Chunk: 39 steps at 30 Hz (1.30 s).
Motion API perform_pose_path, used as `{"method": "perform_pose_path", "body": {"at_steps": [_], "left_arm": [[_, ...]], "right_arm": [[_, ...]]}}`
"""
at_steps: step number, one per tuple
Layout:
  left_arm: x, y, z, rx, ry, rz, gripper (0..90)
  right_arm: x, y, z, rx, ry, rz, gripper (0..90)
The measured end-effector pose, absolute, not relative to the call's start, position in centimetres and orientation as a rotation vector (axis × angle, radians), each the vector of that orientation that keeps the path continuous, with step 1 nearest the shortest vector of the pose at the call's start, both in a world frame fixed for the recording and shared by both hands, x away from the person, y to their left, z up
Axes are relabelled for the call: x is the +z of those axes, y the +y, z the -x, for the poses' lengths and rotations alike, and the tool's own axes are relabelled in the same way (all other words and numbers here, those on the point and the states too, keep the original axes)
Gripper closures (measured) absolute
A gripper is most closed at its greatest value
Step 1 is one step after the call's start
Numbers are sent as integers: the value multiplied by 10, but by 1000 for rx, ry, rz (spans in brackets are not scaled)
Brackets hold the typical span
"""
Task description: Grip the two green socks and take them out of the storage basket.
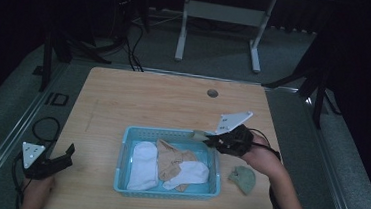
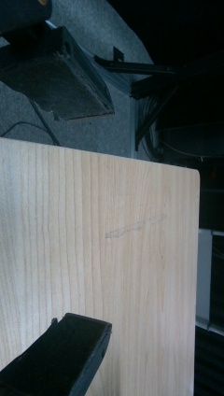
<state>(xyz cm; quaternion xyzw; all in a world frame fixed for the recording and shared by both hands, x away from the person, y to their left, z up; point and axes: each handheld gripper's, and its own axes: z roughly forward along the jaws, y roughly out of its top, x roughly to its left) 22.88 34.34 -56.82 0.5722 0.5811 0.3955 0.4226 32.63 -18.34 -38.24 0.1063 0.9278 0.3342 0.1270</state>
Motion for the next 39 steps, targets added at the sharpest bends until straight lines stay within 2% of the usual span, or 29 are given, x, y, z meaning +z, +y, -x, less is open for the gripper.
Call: {"method": "perform_pose_path", "body": {"at_steps": [16,22,39], "left_arm": [[-568,343,-229,996,1456,-1433,3],[-568,342,-229,999,1456,-1435,3],[-568,342,-229,999,1456,-1438,3]], "right_arm": [[-395,-259,-336,949,2609,-561,835],[-415,-287,-344,901,2565,-699,835],[-502,-311,-374,803,2548,-972,831]]}}
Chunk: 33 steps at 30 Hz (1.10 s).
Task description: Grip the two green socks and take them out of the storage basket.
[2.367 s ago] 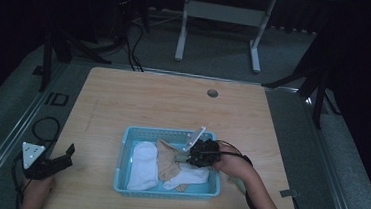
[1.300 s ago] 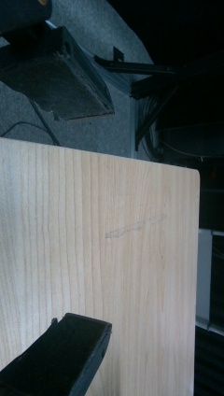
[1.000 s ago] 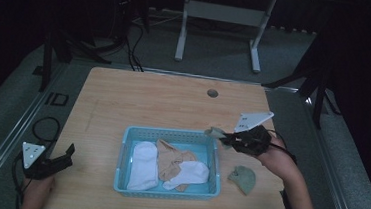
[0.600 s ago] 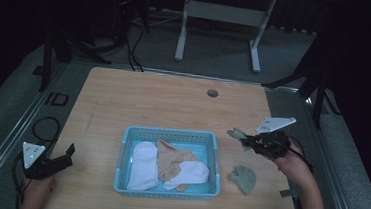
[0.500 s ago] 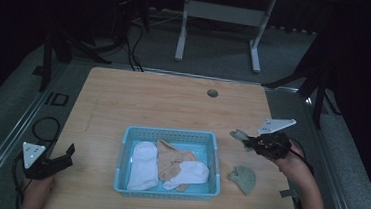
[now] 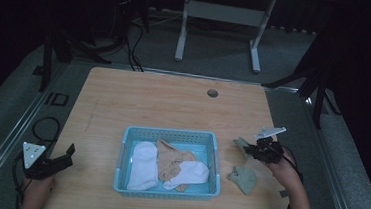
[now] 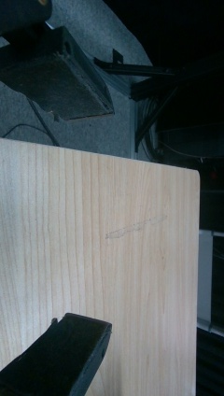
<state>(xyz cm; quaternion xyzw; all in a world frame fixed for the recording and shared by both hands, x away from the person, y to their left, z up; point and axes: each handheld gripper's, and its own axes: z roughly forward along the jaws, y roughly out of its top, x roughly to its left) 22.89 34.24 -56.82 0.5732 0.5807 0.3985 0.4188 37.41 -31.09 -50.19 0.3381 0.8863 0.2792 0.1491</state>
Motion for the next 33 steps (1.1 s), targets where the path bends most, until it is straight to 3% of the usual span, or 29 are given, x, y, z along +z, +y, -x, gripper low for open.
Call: {"method": "perform_pose_path", "body": {"at_steps": [11,15,17,20,29,33], "left_arm": [[-568,342,-229,1000,1461,-1441,4],[-568,342,-229,999,1461,-1442,4],[-568,342,-229,999,1460,-1440,4],[-568,342,-229,998,1460,-1442,4],[-568,342,-229,998,1460,-1442,4],[-568,342,-229,998,1460,-1442,3]], "right_arm": [[-532,-304,-380,811,2586,-1044,813],[-530,-302,-379,838,2610,-1023,719],[-523,-303,-377,880,2599,-1025,581],[-516,-306,-373,913,2566,-1040,495],[-507,-331,-363,995,2400,-1163,294],[-507,-349,-359,1032,2303,-1242,269]]}}
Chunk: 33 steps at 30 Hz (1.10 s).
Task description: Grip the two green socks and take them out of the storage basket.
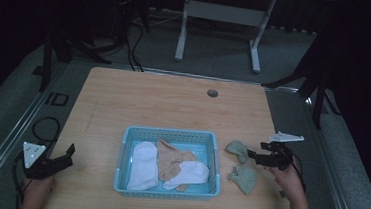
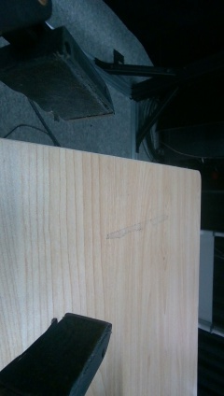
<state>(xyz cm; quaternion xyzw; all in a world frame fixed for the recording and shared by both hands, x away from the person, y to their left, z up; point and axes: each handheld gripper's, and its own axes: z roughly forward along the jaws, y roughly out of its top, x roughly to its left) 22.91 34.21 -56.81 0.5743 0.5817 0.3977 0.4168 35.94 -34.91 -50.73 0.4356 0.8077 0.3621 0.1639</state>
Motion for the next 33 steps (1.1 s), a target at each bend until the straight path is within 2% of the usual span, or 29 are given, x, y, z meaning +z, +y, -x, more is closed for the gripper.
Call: {"method": "perform_pose_path", "body": {"at_steps": [7,9,33], "left_arm": [[-568,342,-229,1000,1462,-1441,3],[-568,342,-229,1000,1462,-1442,3],[-568,342,-229,995,1455,-1442,3]], "right_arm": [[-513,-371,-352,1049,2195,-1315,220],[-516,-375,-349,1046,2221,-1291,129],[-548,-411,-332,1014,1869,-1520,124]]}}
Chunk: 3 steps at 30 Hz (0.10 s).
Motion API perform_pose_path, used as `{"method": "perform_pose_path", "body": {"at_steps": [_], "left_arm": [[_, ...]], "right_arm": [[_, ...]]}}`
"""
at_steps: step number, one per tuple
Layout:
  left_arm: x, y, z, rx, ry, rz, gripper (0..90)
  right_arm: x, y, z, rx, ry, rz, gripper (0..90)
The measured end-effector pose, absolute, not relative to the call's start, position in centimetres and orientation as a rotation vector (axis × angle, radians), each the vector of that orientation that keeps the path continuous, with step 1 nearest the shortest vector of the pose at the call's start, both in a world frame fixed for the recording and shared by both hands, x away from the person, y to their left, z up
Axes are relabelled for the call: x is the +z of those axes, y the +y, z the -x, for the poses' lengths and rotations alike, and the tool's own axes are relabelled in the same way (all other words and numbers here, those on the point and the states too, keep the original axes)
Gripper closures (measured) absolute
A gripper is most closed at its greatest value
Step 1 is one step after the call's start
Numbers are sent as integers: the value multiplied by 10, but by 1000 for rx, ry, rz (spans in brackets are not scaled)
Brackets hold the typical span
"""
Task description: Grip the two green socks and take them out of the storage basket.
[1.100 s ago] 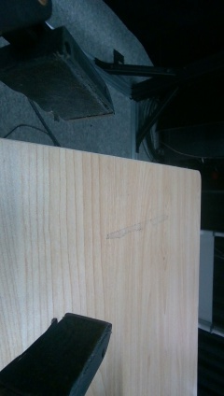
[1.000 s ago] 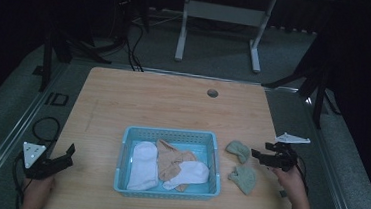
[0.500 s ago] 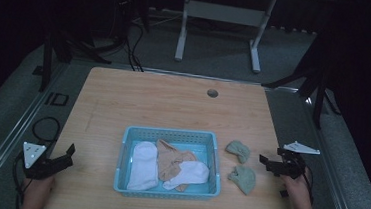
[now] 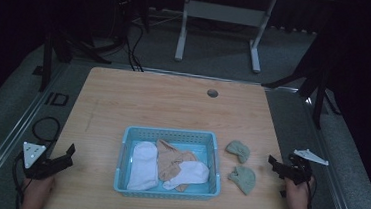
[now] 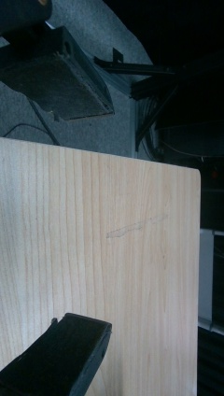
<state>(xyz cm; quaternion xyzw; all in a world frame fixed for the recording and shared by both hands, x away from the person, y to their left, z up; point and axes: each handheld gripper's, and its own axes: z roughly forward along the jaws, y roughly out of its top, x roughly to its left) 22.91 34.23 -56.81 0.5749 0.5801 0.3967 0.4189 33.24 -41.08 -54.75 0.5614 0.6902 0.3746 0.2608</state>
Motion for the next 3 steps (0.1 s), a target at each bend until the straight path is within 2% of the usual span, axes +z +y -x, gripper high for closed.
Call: {"method": "perform_pose_path", "body": {"at_steps": [3], "left_arm": [[-568,342,-229,995,1455,-1442,3]], "right_arm": [[-550,-412,-332,1005,1841,-1535,130]]}}
